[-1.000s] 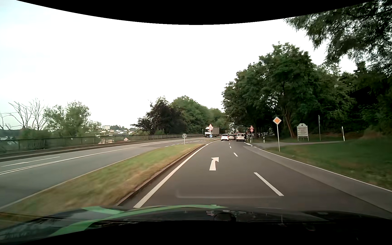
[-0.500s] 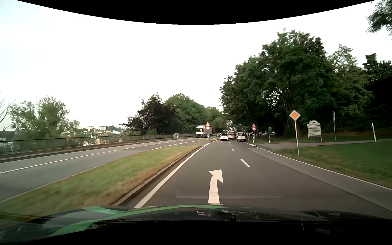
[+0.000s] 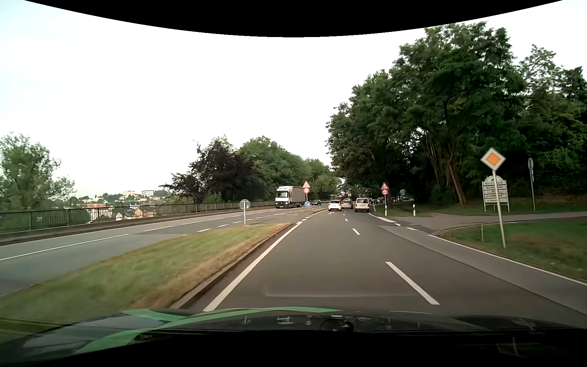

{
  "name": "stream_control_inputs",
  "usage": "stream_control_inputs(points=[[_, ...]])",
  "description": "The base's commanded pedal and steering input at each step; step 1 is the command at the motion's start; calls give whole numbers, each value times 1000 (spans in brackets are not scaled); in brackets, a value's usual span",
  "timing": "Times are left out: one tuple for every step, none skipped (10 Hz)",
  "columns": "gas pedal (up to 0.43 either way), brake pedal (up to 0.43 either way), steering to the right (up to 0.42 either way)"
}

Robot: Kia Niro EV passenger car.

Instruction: Follow the waypoints while adhering to traffic rules and regulations

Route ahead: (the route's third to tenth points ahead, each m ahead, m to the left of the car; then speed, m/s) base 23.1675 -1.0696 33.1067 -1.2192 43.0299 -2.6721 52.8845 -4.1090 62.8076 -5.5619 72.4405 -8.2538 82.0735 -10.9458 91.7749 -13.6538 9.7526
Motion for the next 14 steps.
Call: stream_control_inputs(points=[[138,0,10],[130,0,10],[118,0,10],[110,0,11],[98,0,11],[87,0,11],[87,0,10],[79,0,10],[67,0,11],[59,0,10],[59,0,10],[59,0,10],[59,0,11],[59,0,10]])
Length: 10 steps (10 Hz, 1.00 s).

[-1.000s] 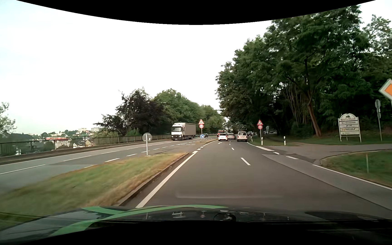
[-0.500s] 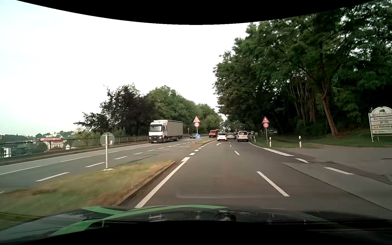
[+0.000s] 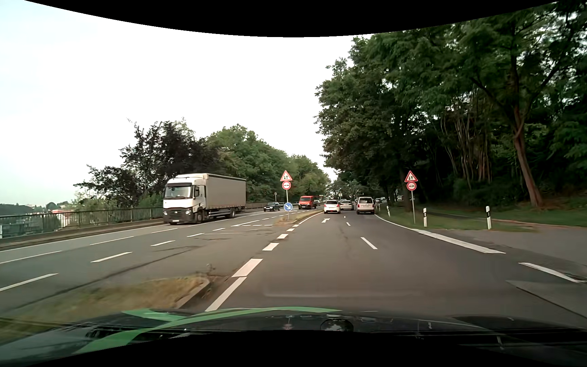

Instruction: Follow the waypoints while adhering to traffic rules and regulations

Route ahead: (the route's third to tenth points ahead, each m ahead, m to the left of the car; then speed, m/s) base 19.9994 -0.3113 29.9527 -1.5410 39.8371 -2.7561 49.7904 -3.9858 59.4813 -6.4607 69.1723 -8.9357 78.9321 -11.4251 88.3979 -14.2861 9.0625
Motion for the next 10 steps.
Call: stream_control_inputs(points=[[59,0,10],[59,0,13],[59,0,14],[59,0,14],[59,0,14],[59,0,14],[59,0,12],[59,0,11],[59,0,11],[59,0,11]])
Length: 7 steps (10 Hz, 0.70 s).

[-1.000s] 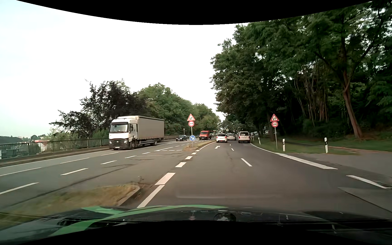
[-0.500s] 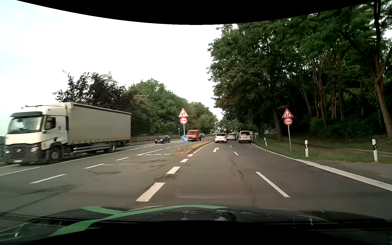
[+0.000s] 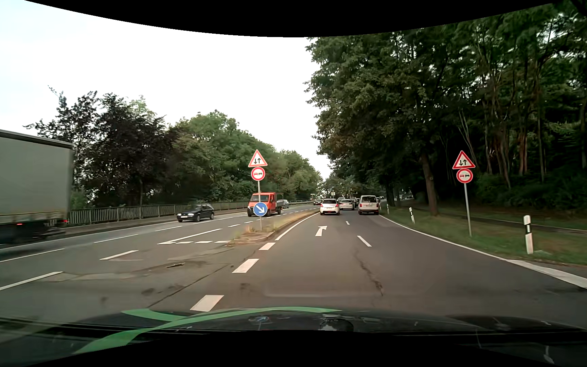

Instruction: Follow the waypoints while adhering to traffic rules and regulations

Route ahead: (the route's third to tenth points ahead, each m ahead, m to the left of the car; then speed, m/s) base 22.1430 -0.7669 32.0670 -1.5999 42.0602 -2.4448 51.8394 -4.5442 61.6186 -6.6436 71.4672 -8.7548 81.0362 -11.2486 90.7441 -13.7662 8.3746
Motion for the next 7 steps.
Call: stream_control_inputs(points=[[59,0,11],[59,0,11],[0,0,11],[0,0,11],[0,0,11],[0,0,11],[0,0,11]])
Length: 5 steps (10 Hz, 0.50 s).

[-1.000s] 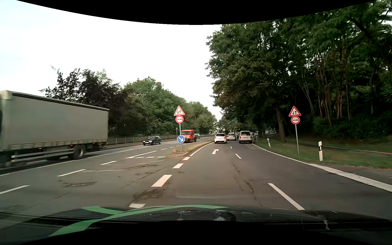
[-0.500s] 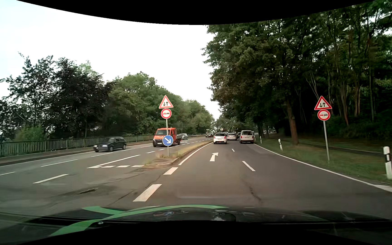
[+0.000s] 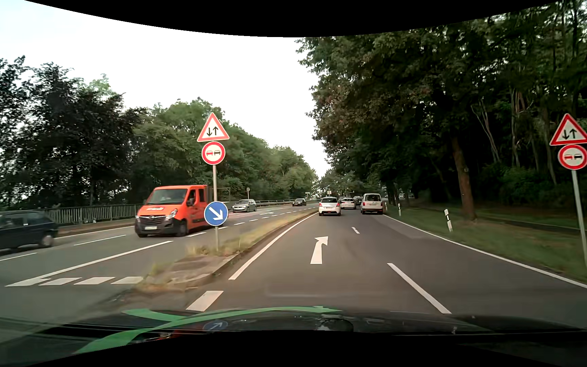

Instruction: Follow the waypoints while adhering to traffic rules and regulations

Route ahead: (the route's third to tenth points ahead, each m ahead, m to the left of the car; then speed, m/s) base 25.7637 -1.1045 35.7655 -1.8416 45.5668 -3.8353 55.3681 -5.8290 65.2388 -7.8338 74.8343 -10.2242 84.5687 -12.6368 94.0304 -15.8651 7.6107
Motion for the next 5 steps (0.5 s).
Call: stream_control_inputs(points=[[0,0,11],[0,0,12],[0,0,14],[0,0,15],[0,0,16]])
